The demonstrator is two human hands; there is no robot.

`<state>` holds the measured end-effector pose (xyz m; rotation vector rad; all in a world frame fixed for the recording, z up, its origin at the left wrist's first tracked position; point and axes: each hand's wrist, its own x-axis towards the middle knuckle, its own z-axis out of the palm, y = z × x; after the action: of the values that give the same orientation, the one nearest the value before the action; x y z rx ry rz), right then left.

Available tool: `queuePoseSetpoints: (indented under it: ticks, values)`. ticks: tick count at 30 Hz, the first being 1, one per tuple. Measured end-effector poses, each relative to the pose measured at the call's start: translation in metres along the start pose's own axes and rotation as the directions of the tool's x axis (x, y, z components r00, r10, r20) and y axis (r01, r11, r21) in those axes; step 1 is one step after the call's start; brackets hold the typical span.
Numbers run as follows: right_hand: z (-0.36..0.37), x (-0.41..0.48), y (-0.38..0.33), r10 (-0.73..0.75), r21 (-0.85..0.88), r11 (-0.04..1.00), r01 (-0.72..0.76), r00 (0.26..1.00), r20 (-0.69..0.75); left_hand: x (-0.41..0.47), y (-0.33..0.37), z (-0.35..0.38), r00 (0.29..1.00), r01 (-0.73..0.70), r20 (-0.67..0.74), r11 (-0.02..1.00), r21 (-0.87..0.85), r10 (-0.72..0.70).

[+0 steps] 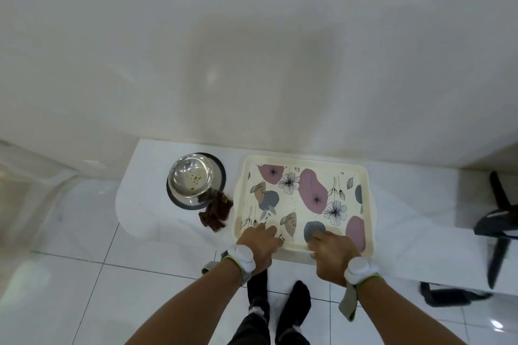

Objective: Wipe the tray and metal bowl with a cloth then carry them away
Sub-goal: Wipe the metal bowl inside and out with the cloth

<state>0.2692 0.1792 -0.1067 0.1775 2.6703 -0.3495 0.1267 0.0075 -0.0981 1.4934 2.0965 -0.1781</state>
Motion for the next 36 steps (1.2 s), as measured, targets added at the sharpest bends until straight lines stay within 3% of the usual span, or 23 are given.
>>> queuePoseSetpoints:
  ticks: [5, 8, 10, 13, 17, 19, 22, 25, 29, 32, 36]
  values:
    - [-0.011, 0.006, -0.008, 0.042, 0.039, 0.998, -0.038, 0.995, -0.092, -0.002, -0.005, 0.006, 0.996, -0.012, -0.094, 1.0, -0.028, 0.01]
    - [-0.025, 0.029, -0.026, 0.09, 0.13, 0.99, -0.06, 0.968, -0.233, -0.017, -0.02, -0.003, 0.964, 0.067, -0.237, 0.976, -0.206, -0.116]
    - [-0.031, 0.052, -0.044, 0.074, 0.164, 0.986, -0.025, 0.95, -0.303, -0.033, -0.038, -0.011, 0.893, 0.107, -0.362, 0.909, -0.403, -0.266]
    - [-0.043, 0.093, -0.087, -0.005, 0.197, 0.977, 0.077, 0.94, -0.342, -0.064, -0.08, -0.027, 0.715, 0.175, -0.453, 0.764, -0.621, -0.532]
    - [-0.065, 0.132, -0.146, 0.007, 0.258, 0.963, 0.08, 0.947, -0.32, -0.082, -0.141, -0.036, 0.487, 0.266, -0.357, 0.525, -0.809, -0.797]
    - [-0.069, 0.15, -0.17, 0.063, 0.275, 0.961, -0.003, 0.976, -0.206, -0.087, -0.177, -0.032, 0.433, 0.317, -0.291, 0.446, -0.837, -0.853]
    - [-0.065, 0.17, -0.195, 0.097, 0.196, 0.977, -0.087, 0.995, -0.04, -0.088, -0.224, -0.023, 0.486, 0.339, -0.211, 0.405, -0.849, -0.848]
    - [-0.055, 0.178, -0.206, 0.131, 0.146, 0.981, -0.131, 0.991, 0.007, -0.082, -0.252, -0.023, 0.562, 0.316, -0.124, 0.351, -0.882, -0.818]
    - [-0.046, 0.188, -0.217, 0.205, 0.211, 0.959, -0.189, 0.977, -0.056, -0.069, -0.277, -0.023, 0.669, 0.323, -0.041, 0.339, -0.883, -0.742]
    - [-0.043, 0.188, -0.222, 0.31, 0.337, 0.907, -0.252, 0.941, -0.133, -0.064, -0.286, -0.022, 0.7, 0.309, -0.019, 0.326, -0.893, -0.714]
    - [-0.055, 0.177, -0.234, 0.502, 0.596, 0.774, -0.214, 0.781, -0.371, -0.058, -0.297, -0.02, 0.701, 0.251, 0.025, 0.213, -0.944, -0.713]
